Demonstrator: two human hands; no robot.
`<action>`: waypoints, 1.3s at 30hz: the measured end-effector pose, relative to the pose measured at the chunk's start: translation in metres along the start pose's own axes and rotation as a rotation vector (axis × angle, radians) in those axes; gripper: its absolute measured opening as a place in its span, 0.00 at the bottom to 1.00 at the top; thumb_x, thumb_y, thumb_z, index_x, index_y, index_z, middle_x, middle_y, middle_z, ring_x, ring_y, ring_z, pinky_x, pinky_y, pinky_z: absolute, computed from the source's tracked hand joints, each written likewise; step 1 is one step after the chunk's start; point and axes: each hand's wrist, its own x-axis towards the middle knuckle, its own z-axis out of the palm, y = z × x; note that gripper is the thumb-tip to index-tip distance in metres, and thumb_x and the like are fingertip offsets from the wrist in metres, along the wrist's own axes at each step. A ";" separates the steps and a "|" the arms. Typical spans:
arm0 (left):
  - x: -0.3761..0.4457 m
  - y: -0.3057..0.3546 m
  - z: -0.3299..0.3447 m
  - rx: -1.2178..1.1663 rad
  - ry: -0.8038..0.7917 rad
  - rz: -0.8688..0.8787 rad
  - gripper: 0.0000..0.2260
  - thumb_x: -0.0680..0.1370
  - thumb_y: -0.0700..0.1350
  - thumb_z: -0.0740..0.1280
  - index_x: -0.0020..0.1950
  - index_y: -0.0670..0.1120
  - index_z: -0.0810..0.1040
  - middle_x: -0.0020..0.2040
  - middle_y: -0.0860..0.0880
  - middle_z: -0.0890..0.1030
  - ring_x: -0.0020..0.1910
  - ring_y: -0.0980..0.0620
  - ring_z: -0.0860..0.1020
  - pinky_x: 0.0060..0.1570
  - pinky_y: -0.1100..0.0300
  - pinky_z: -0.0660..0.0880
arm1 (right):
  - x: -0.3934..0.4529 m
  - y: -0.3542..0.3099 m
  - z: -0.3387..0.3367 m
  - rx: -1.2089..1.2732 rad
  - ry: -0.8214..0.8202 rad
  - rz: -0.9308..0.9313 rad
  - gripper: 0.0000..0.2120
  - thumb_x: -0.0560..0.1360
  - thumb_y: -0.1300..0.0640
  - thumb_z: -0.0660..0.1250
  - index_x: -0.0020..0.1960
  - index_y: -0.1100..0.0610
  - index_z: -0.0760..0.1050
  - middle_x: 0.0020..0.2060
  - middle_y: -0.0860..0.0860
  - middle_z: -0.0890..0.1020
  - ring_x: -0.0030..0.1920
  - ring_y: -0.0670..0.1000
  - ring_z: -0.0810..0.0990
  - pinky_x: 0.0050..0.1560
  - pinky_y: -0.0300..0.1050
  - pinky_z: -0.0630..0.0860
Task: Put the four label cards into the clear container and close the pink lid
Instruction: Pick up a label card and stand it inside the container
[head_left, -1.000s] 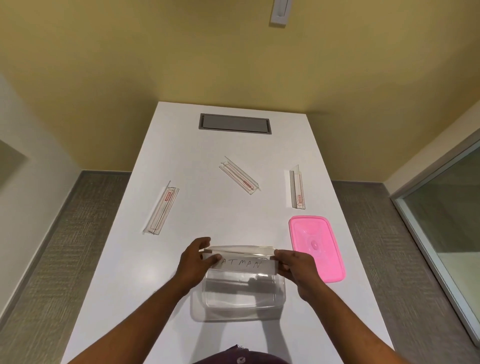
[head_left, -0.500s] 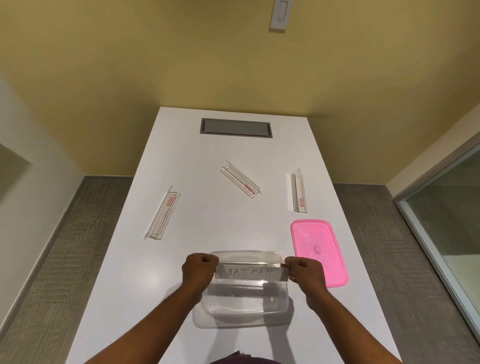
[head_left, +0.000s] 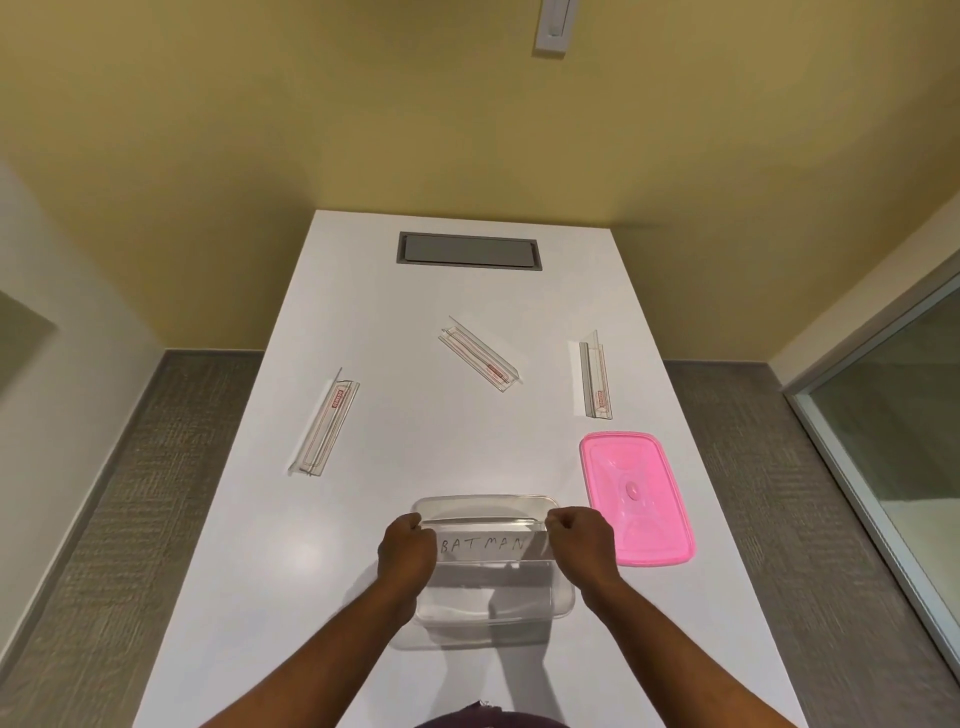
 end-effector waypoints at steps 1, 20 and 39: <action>0.000 0.000 0.000 -0.007 -0.006 -0.001 0.20 0.79 0.38 0.58 0.71 0.44 0.72 0.67 0.43 0.76 0.61 0.44 0.75 0.62 0.52 0.72 | 0.000 -0.002 0.000 -0.001 -0.010 0.009 0.19 0.74 0.65 0.62 0.27 0.54 0.63 0.25 0.51 0.63 0.29 0.51 0.61 0.35 0.47 0.60; 0.019 -0.005 0.022 0.180 -0.226 -0.012 0.23 0.79 0.38 0.58 0.74 0.48 0.66 0.69 0.43 0.70 0.66 0.44 0.71 0.69 0.51 0.70 | 0.004 0.002 0.034 -0.099 -0.202 0.101 0.19 0.76 0.54 0.64 0.66 0.54 0.79 0.66 0.53 0.78 0.65 0.52 0.78 0.66 0.48 0.74; 0.030 -0.039 0.031 0.617 -0.308 0.215 0.33 0.84 0.43 0.57 0.82 0.46 0.39 0.77 0.42 0.24 0.79 0.42 0.32 0.79 0.50 0.45 | 0.009 0.041 0.064 -0.224 -0.230 -0.022 0.22 0.79 0.49 0.68 0.71 0.51 0.75 0.82 0.50 0.57 0.80 0.49 0.60 0.75 0.44 0.62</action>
